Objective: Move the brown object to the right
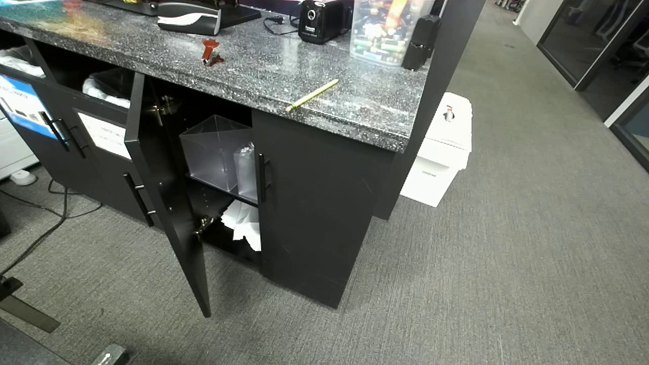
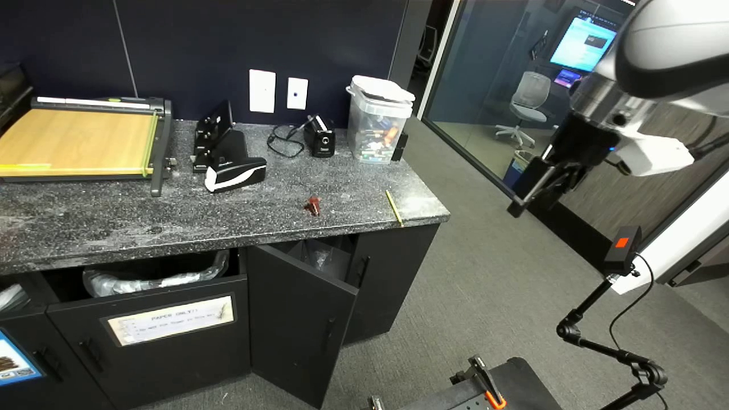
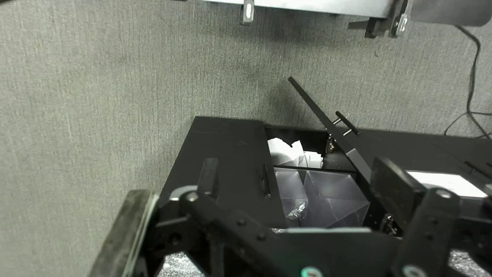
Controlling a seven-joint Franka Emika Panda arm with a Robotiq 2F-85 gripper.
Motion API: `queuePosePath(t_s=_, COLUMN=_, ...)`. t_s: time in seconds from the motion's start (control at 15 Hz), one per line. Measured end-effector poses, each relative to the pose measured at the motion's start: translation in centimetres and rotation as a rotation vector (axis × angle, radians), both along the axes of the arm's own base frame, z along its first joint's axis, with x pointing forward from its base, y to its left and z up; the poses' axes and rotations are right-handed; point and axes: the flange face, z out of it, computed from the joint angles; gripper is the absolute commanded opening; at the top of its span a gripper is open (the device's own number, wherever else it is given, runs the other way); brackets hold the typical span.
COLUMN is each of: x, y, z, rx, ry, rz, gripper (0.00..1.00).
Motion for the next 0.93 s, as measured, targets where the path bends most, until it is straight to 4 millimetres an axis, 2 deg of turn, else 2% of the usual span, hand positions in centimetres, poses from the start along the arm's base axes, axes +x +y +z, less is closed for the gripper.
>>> queuePosePath(t_s=0.33, x=9.0, y=7.7, z=-3.7, rx=-0.042, ry=0.023, rz=-0.021, gripper=1.0)
queuePosePath(t_s=0.53, x=14.3, y=11.4, z=-6.3, rx=-0.039, ry=0.03, rz=-0.016, gripper=1.0)
queuePosePath(t_s=0.67, x=17.8, y=12.9, z=-8.2, rx=-0.02, ry=0.029, rz=-0.014, gripper=1.0)
queuePosePath(t_s=0.93, x=24.3, y=13.7, z=-13.0, rx=0.037, ry=0.017, rz=-0.034, gripper=1.0)
